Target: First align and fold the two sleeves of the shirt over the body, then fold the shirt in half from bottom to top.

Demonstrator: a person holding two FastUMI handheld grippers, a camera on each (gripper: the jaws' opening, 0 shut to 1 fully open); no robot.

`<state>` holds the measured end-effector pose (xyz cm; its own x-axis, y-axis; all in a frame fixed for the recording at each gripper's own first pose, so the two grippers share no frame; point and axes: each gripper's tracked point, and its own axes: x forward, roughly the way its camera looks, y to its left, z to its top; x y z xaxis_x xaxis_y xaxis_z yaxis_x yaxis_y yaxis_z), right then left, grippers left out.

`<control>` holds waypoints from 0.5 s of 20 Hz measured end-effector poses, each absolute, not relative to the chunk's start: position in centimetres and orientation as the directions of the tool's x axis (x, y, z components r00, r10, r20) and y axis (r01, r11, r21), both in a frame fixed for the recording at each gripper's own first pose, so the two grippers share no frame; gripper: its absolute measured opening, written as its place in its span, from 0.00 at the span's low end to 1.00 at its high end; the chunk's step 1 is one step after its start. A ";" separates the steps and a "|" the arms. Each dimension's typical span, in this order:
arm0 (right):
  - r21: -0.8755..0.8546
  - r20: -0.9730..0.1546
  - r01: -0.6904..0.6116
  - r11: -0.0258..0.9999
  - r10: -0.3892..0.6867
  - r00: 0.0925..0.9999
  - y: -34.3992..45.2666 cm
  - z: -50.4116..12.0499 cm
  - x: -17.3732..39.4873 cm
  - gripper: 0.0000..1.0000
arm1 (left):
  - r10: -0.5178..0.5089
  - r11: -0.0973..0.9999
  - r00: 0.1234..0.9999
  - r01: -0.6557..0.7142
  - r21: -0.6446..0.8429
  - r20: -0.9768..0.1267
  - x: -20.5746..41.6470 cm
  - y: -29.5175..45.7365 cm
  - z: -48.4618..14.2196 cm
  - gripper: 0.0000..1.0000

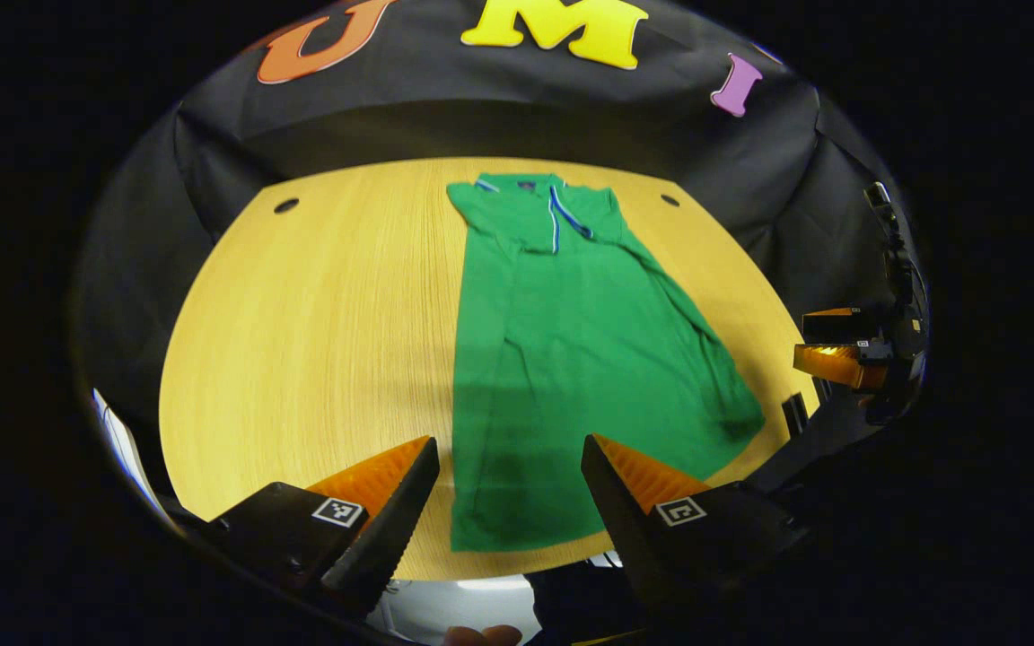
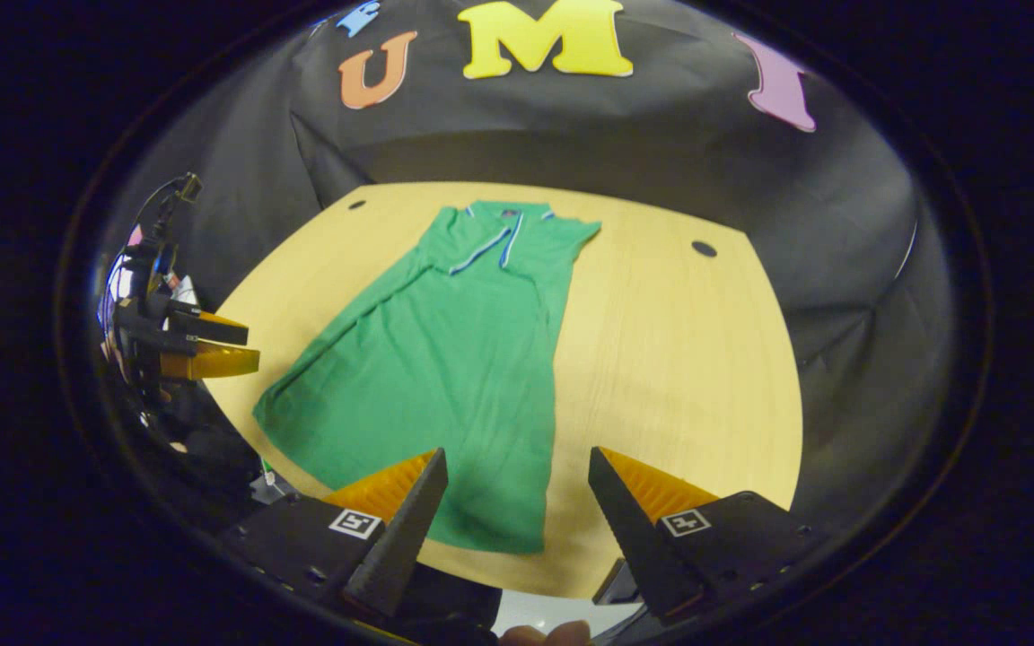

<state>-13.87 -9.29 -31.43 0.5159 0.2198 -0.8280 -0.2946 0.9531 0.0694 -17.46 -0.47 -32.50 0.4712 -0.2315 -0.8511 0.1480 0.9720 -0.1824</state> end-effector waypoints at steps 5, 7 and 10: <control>0.064 -0.896 -0.286 0.956 0.181 0.404 -10.2 -36.1 -16.7 0.96 | -0.222 0.975 0.308 0.061 -0.214 -0.925 -21.5 0.3 -36.3 1.00; 0.062 -0.910 -0.291 0.955 0.174 0.377 -10.2 -37.0 -17.4 0.96 | -0.214 0.977 0.263 0.041 -0.211 -0.941 -22.6 0.6 -37.0 1.00; 0.066 -0.926 -0.295 0.953 0.169 0.338 -10.1 -38.3 -17.8 0.97 | -0.204 0.978 0.240 0.008 -0.208 -0.949 -22.7 1.2 -37.5 1.00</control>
